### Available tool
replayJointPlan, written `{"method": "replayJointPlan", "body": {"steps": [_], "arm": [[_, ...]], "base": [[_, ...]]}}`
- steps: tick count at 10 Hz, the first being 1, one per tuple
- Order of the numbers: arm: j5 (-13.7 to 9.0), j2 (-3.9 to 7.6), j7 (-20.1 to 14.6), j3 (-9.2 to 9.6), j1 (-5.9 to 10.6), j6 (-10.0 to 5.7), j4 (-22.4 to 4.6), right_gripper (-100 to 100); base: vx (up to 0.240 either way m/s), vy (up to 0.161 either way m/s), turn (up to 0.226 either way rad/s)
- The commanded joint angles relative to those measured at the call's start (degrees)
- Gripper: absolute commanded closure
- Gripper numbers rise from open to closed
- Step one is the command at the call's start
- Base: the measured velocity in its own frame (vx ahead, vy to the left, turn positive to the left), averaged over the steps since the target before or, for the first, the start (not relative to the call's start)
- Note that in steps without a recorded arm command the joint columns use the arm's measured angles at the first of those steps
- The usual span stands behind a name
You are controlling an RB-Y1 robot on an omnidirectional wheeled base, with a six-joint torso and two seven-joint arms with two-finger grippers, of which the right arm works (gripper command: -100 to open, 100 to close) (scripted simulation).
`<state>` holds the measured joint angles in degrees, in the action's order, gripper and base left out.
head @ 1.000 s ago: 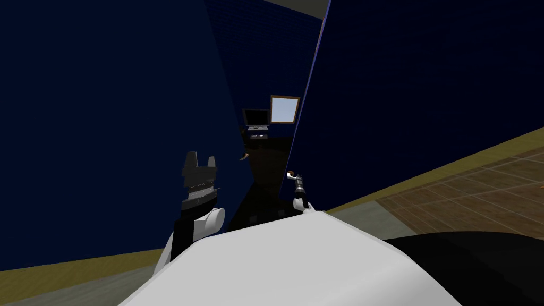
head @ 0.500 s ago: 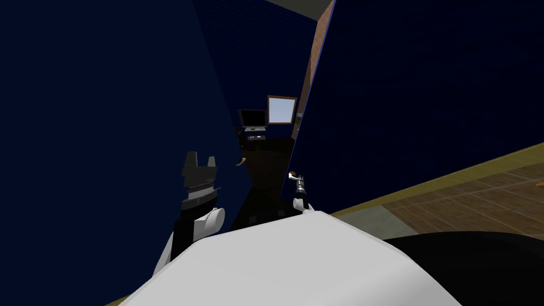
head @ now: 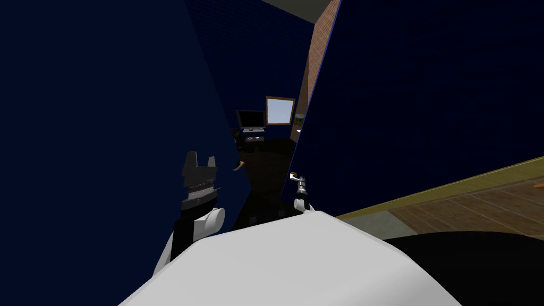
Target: Push the door open
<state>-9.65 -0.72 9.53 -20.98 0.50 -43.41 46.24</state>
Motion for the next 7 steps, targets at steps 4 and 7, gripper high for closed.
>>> {"method": "replayJointPlan", "body": {"steps": [4, 7], "arm": [[-1.4, 2.51, 1.2, -1.22, 0.49, -0.49, 0.6, 100], [-2.4, 3.48, 2.0, -1.96, 0.73, -0.67, 0.5, 100]], "base": [[0.2, -0.042, -0.075], [0.214, -0.044, -0.118]]}}
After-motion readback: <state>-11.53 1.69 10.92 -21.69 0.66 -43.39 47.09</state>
